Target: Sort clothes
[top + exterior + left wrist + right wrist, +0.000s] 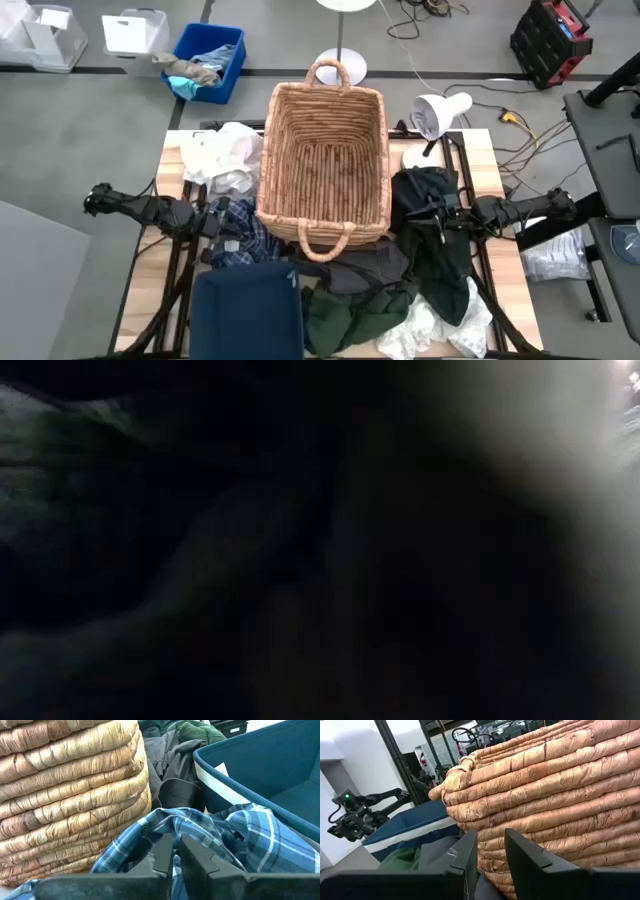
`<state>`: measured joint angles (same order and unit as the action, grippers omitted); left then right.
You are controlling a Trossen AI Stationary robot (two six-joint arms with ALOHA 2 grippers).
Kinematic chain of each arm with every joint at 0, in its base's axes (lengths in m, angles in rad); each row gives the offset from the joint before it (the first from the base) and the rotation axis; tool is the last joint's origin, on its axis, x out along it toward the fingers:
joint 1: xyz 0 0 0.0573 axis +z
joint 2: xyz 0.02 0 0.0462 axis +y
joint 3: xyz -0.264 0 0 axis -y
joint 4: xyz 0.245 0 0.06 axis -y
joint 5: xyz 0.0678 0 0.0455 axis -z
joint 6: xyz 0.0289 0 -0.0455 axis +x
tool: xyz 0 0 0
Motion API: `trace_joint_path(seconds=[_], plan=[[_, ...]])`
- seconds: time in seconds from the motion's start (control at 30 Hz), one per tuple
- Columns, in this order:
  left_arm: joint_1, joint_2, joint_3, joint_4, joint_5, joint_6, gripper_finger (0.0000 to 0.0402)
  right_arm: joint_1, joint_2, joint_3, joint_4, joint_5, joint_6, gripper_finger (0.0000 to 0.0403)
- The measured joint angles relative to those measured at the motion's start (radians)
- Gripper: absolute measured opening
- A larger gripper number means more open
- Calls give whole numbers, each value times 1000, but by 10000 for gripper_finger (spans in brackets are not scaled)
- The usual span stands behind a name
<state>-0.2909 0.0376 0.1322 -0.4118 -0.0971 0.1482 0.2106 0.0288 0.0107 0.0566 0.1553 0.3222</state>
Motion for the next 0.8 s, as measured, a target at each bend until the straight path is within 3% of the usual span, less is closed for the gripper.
trace_joint_path(seconds=[0.27, 0.8], plan=[[0, 0, 0, 0, 0, 0, 16, 0, 0, 0, 0, 0, 0, 96], [0, 0, 0, 0, 0, 0, 16, 0, 0, 0, 0, 0, 0, 60]])
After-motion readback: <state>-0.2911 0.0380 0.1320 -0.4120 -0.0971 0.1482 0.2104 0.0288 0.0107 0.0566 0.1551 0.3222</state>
